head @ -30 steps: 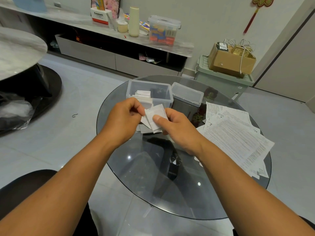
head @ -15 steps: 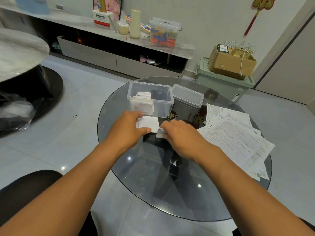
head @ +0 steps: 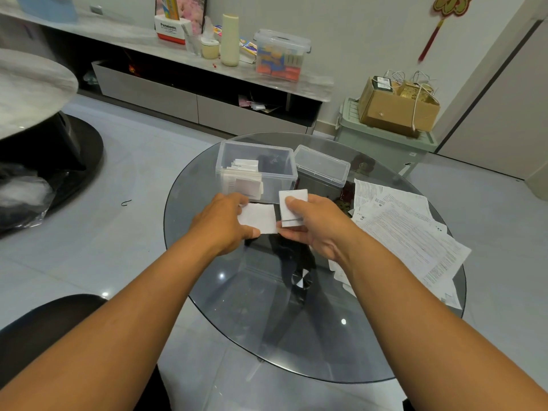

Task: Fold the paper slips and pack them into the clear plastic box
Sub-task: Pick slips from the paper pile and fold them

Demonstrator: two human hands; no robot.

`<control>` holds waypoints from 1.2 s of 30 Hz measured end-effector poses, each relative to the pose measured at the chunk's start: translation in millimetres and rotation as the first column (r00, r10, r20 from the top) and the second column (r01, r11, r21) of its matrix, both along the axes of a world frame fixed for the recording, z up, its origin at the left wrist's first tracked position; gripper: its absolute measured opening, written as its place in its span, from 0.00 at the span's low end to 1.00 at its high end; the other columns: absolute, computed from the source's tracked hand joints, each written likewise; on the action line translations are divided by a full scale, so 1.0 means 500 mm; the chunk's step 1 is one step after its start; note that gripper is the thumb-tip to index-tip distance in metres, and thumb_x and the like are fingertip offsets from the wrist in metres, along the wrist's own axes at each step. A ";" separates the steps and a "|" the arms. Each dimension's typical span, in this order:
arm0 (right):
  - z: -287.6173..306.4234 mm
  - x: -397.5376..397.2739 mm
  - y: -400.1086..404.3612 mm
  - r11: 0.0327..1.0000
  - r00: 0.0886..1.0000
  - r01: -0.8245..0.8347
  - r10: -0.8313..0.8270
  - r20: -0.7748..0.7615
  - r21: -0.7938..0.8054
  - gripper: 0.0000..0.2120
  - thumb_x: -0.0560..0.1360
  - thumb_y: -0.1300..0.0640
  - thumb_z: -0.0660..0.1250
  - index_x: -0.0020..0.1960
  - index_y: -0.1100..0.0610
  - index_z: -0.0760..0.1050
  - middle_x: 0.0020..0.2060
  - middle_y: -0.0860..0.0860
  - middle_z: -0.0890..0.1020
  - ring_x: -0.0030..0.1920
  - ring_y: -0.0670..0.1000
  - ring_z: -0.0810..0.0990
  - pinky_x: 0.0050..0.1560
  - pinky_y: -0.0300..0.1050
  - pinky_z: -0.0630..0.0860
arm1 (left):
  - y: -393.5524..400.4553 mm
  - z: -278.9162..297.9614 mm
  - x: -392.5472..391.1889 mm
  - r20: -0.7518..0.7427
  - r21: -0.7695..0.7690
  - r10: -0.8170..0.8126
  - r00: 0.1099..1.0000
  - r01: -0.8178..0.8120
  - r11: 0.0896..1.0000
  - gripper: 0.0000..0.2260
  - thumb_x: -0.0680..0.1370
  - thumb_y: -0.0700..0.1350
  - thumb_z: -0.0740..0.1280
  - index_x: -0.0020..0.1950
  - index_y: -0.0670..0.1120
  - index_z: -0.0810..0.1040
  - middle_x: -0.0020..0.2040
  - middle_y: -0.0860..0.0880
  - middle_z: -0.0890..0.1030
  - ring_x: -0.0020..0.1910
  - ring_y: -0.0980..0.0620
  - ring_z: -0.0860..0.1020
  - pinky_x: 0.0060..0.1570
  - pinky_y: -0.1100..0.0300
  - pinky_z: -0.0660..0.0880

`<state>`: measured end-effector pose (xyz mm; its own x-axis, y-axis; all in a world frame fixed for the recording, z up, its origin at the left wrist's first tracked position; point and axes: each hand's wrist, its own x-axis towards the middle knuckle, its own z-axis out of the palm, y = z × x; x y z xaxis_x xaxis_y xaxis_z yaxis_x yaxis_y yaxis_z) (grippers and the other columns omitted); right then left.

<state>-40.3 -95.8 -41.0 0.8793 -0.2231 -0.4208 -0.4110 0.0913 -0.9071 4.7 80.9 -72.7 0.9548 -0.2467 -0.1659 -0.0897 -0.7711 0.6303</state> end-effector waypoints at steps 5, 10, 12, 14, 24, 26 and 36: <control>-0.007 0.024 0.030 0.983 0.998 -0.046 0.037 -0.055 -0.175 0.07 0.82 0.54 0.67 0.59 0.54 0.79 0.49 0.53 0.85 0.43 0.50 0.80 0.34 0.41 0.74 | 0.013 0.004 0.006 -0.038 -0.128 -0.051 0.998 0.045 0.991 0.31 0.74 0.46 0.78 0.74 0.53 0.69 0.59 0.54 0.76 0.55 0.50 0.76 0.54 0.57 0.72; -0.005 0.028 0.042 0.986 0.999 0.036 -0.030 0.037 -0.161 0.07 0.83 0.57 0.65 0.60 0.55 0.78 0.53 0.53 0.85 0.46 0.50 0.82 0.44 0.45 0.80 | 0.013 -0.005 -0.001 -0.006 -0.165 -0.035 0.999 0.033 0.986 0.31 0.73 0.49 0.78 0.74 0.52 0.70 0.59 0.55 0.76 0.54 0.51 0.77 0.56 0.56 0.74; 0.004 0.027 0.052 0.999 0.999 0.015 -0.014 0.032 -0.034 0.08 0.84 0.59 0.64 0.61 0.56 0.78 0.52 0.55 0.85 0.48 0.53 0.85 0.49 0.51 0.84 | 0.014 -0.006 -0.006 0.001 -0.174 -0.035 0.999 0.035 0.984 0.33 0.72 0.53 0.78 0.74 0.52 0.70 0.59 0.55 0.76 0.55 0.51 0.77 0.57 0.55 0.75; 0.005 0.024 0.059 0.999 1.000 -0.003 0.002 0.026 0.032 0.10 0.84 0.59 0.64 0.64 0.57 0.77 0.54 0.57 0.86 0.50 0.56 0.86 0.49 0.55 0.85 | 0.013 -0.002 -0.010 0.012 -0.180 -0.038 0.999 0.040 0.983 0.36 0.70 0.57 0.79 0.74 0.51 0.70 0.59 0.56 0.76 0.55 0.51 0.77 0.57 0.55 0.75; -0.015 0.004 0.050 1.000 0.998 -0.011 0.012 0.062 -0.026 0.10 0.85 0.55 0.63 0.65 0.53 0.76 0.53 0.53 0.85 0.53 0.52 0.83 0.54 0.50 0.84 | 0.018 0.020 -0.021 0.054 -0.172 0.090 0.994 -0.080 0.982 0.09 0.79 0.49 0.71 0.59 0.51 0.83 0.52 0.50 0.83 0.48 0.49 0.79 0.45 0.56 0.71; -0.016 0.000 0.039 0.988 0.994 -0.029 0.045 0.104 -0.152 0.10 0.85 0.53 0.62 0.64 0.51 0.77 0.53 0.51 0.85 0.54 0.52 0.83 0.57 0.52 0.83 | 0.028 0.023 -0.018 0.052 -0.201 0.114 0.992 -0.102 0.974 0.06 0.80 0.50 0.69 0.54 0.51 0.84 0.47 0.50 0.84 0.45 0.49 0.80 0.44 0.55 0.74; -0.013 -0.014 0.028 0.960 0.979 -0.011 0.067 0.193 -0.278 0.10 0.85 0.50 0.63 0.64 0.50 0.76 0.55 0.47 0.84 0.55 0.50 0.83 0.59 0.50 0.81 | 0.025 0.029 -0.019 -0.184 -0.549 0.145 0.972 -0.224 0.805 0.07 0.82 0.47 0.67 0.49 0.49 0.84 0.47 0.45 0.85 0.46 0.49 0.83 0.50 0.55 0.81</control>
<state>-47.2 -82.0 -47.4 0.9491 -0.2688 -0.1641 -0.2181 -0.1851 -0.9582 -5.0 93.6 -58.4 0.9721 -0.1557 -0.1754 0.1287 -0.2713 0.9539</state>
